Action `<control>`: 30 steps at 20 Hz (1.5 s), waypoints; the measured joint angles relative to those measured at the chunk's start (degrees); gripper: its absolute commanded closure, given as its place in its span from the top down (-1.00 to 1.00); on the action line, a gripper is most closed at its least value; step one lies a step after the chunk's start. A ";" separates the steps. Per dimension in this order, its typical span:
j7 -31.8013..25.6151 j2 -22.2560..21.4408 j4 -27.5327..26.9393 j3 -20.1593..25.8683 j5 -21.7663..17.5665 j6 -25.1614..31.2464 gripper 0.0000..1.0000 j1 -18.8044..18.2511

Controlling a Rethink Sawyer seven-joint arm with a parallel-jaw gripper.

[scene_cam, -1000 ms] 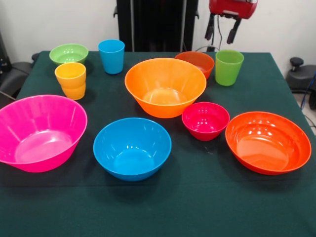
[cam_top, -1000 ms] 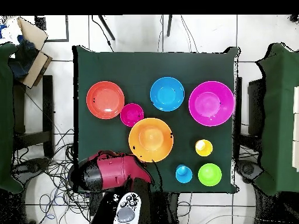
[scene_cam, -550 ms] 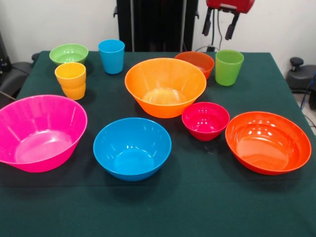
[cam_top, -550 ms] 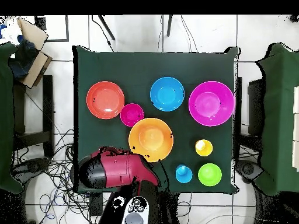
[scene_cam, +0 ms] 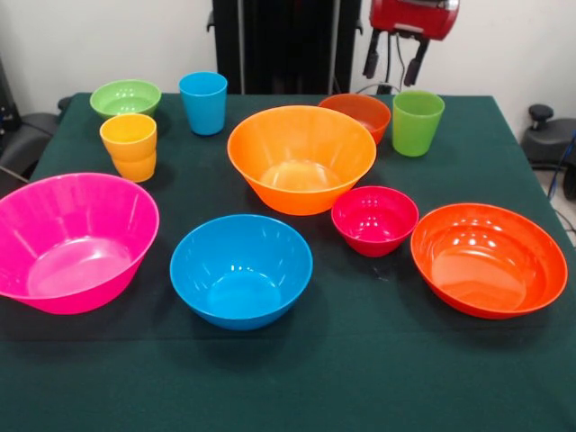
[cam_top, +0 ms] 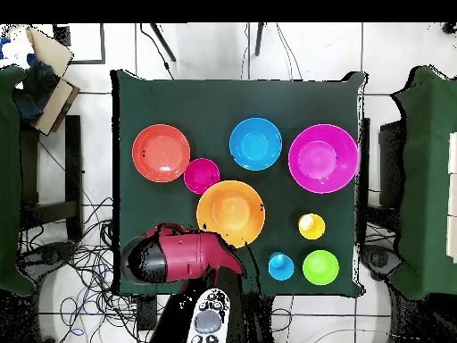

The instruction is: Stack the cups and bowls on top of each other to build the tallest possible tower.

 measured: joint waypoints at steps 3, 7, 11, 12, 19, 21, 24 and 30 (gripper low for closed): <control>0.00 1.72 -0.20 -0.01 0.01 -1.71 1.00 0.01; 0.00 4.79 -0.79 -0.03 0.01 -5.06 1.00 0.17; 0.00 6.55 -1.31 -0.16 0.02 -6.61 1.00 0.62; 0.00 7.48 -1.57 -0.34 0.02 -7.29 1.00 1.11; 0.00 9.47 -1.87 -1.20 0.04 -8.55 1.00 3.39; 0.00 9.71 -1.87 -1.29 0.04 -8.55 1.00 3.60; 0.00 9.71 -1.86 -1.33 0.04 -8.55 1.00 3.48; 0.00 7.87 -1.85 -1.34 0.02 -8.55 1.00 2.34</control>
